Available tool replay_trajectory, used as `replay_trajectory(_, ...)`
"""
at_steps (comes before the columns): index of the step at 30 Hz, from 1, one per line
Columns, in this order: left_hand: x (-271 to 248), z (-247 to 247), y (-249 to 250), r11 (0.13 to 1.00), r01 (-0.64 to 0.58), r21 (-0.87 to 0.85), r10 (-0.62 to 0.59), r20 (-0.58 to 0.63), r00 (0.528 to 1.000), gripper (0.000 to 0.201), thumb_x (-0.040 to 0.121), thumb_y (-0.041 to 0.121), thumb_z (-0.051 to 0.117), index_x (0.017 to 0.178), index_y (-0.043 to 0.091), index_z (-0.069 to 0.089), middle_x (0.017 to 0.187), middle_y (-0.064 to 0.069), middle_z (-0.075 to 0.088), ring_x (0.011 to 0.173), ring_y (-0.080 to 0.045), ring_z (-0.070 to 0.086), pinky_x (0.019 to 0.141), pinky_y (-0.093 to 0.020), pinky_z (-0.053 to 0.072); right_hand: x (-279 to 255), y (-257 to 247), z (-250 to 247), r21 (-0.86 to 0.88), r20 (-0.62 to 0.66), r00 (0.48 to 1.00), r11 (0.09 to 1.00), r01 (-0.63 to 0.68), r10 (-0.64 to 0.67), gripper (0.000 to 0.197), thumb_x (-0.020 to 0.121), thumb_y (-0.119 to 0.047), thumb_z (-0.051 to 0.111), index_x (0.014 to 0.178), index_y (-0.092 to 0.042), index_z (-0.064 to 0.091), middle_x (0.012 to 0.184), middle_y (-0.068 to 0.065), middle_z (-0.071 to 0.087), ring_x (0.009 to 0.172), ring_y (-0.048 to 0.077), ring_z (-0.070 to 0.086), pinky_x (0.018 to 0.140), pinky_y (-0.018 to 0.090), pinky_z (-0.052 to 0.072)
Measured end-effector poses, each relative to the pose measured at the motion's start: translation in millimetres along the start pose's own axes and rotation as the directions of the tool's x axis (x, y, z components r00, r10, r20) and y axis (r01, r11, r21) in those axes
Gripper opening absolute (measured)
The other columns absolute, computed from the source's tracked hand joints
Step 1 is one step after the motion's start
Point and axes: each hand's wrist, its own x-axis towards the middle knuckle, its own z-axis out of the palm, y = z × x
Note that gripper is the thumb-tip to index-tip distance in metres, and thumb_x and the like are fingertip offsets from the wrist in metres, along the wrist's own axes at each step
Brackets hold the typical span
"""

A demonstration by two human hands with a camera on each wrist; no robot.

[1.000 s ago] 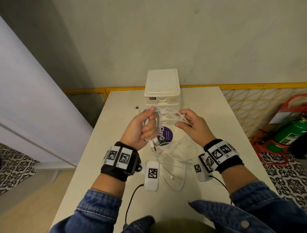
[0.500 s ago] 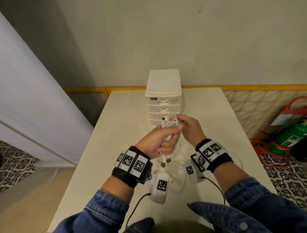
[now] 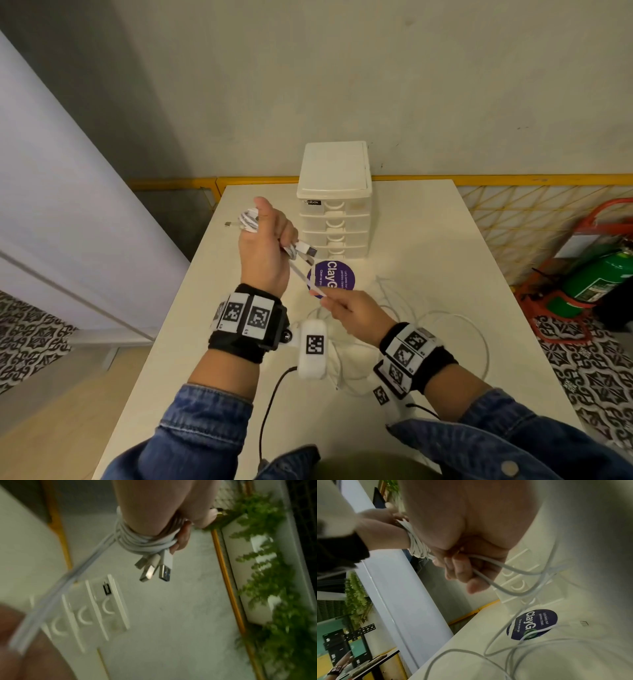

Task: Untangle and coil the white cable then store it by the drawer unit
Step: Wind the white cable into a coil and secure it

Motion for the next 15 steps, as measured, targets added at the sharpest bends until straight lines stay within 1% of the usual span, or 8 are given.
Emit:
replay_trajectory(2, 2, -9, -1, 0.969, -0.081, 0.233, 0.085, -0.006, 0.996, 0.033, 0.099, 0.026, 0.043, 0.067, 0.019, 0.045, 0.052, 0.005, 0.037, 0.046, -0.01, 0.034, 0.051, -0.026, 0.032, 0, 0, 3, -0.047, 0.03, 0.999, 0.999, 0.019, -0.018, 0.032, 0.095, -0.028, 0.046, 0.126, -0.023, 0.055, 0.105, -0.014, 0.069, 0.094, -0.003, 0.061, 0.086, 0.024, 0.048)
replay_trajectory(3, 3, -13, -1, 0.941, -0.101, 0.324, 0.111, -0.013, 0.994, 0.024, 0.098, 0.023, 0.046, 0.075, 0.015, 0.044, 0.056, 0.002, 0.04, 0.048, -0.011, 0.037, 0.051, -0.027, 0.034, -1, 0, 3, -0.075, 0.04, 0.999, 0.997, 0.02, -0.017, 0.032, 0.095, -0.029, 0.047, 0.125, -0.025, 0.056, 0.114, -0.004, 0.068, 0.102, 0.006, 0.061, 0.092, 0.03, 0.048)
replay_trajectory(4, 4, -17, -2, 0.913, -0.113, 0.392, 0.127, -0.012, 0.992, 0.02, 0.097, 0.02, 0.049, 0.08, 0.012, 0.043, 0.059, -0.001, 0.042, 0.049, -0.012, 0.04, 0.052, -0.026, 0.037, -2, 2, 3, -0.09, 0.043, 0.999, 0.996, 0.028, -0.024, 0.03, 0.094, -0.031, 0.047, 0.122, -0.027, 0.056, 0.114, 0.001, 0.068, 0.103, 0.013, 0.062, 0.093, 0.035, 0.048)
replay_trajectory(7, 3, -27, -7, 0.825, -0.136, 0.548, 0.123, 0.061, 0.991, 0.016, 0.094, 0.018, 0.054, 0.082, 0.012, 0.045, 0.061, -0.002, 0.046, 0.051, -0.01, 0.045, 0.052, -0.024, 0.042, -5, -9, -2, -0.115, -0.016, 0.996, 0.99, 0.085, -0.087, 0.024, 0.089, -0.038, 0.047, 0.11, -0.035, 0.059, 0.097, 0.003, 0.072, 0.088, 0.022, 0.066, 0.082, 0.042, 0.052)
replay_trajectory(9, 1, -32, -19, 0.694, -0.16, 0.702, 0.071, 0.154, 0.986, 0.018, 0.09, 0.024, 0.06, 0.084, 0.013, 0.047, 0.063, 0.0, 0.049, 0.052, -0.01, 0.048, 0.052, -0.025, 0.045, -5, -21, -9, -0.114, -0.062, 0.985, 0.981, 0.154, -0.162, 0.021, 0.09, -0.035, 0.05, 0.104, -0.031, 0.064, 0.095, 0.0, 0.073, 0.086, 0.018, 0.067, 0.08, 0.038, 0.053)
replay_trajectory(11, 0, -35, -30, 0.544, -0.182, 0.819, -0.023, 0.231, 0.973, 0.022, 0.084, 0.03, 0.067, 0.08, 0.018, 0.049, 0.06, 0.002, 0.052, 0.051, -0.01, 0.051, 0.051, -0.023, 0.045, -4, -32, -14, -0.137, -0.088, 0.967, 0.964, 0.226, -0.239, 0.021, 0.09, -0.031, 0.052, 0.101, -0.023, 0.068, 0.095, -0.003, 0.073, 0.085, 0.01, 0.066, 0.078, 0.032, 0.052)
replay_trajectory(13, -3, -31, -33, 0.522, -0.158, 0.838, -0.116, 0.253, 0.96, 0.024, 0.085, 0.027, 0.067, 0.069, 0.017, 0.051, 0.052, 0.001, 0.052, 0.043, -0.006, 0.049, 0.045, -0.02, 0.039, -3, -38, -19, -0.154, -0.115, 0.949, 0.949, 0.275, -0.293, 0.024, 0.09, -0.035, 0.051, 0.099, -0.02, 0.068, 0.092, -0.003, 0.073, 0.082, 0.008, 0.064, 0.074, 0.032, 0.052)
replay_trajectory(15, -10, -24, -32, 0.565, -0.13, 0.815, -0.211, 0.295, 0.932, 0.043, 0.092, 0.037, 0.055, 0.059, 0.009, 0.051, 0.045, -0.006, 0.05, 0.037, -0.009, 0.045, 0.045, -0.022, 0.037, -2, -40, -23, -0.144, -0.152, 0.945, 0.952, 0.27, -0.291, 0.015, 0.088, -0.038, 0.052, 0.093, -0.027, 0.062, 0.085, -0.002, 0.072, 0.076, 0.012, 0.065, 0.07, 0.035, 0.052)
